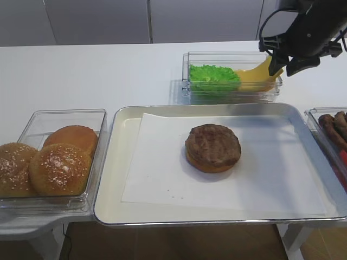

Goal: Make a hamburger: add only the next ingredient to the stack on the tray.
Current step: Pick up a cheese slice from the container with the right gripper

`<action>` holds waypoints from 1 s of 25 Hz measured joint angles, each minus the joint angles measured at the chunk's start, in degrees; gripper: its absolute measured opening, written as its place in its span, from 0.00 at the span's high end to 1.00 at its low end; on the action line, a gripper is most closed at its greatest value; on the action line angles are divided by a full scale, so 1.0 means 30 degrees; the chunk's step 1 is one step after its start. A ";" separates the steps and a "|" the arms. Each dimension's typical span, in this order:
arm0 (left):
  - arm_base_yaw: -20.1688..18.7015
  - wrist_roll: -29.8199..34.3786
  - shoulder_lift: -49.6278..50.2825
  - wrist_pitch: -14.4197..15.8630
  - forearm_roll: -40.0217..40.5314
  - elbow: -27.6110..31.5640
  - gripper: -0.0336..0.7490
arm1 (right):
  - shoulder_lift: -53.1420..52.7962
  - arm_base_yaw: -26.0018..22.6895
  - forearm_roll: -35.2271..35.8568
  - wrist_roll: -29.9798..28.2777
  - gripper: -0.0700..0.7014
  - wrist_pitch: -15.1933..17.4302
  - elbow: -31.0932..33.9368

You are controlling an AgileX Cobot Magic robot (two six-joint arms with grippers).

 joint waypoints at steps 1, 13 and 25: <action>0.0000 0.0000 0.0000 0.0000 0.0000 0.0000 0.58 | 0.0000 0.0000 0.0000 0.0000 0.53 -0.0137 0.0000; 0.0000 0.0000 0.0000 0.0000 0.0000 0.0000 0.58 | 0.0000 0.0000 0.0012 0.0000 0.64 -0.0503 -0.0030; 0.0000 0.0000 0.0000 0.0000 0.0000 0.0000 0.58 | 0.0000 0.0000 0.0249 0.0000 0.81 -0.0544 -0.0030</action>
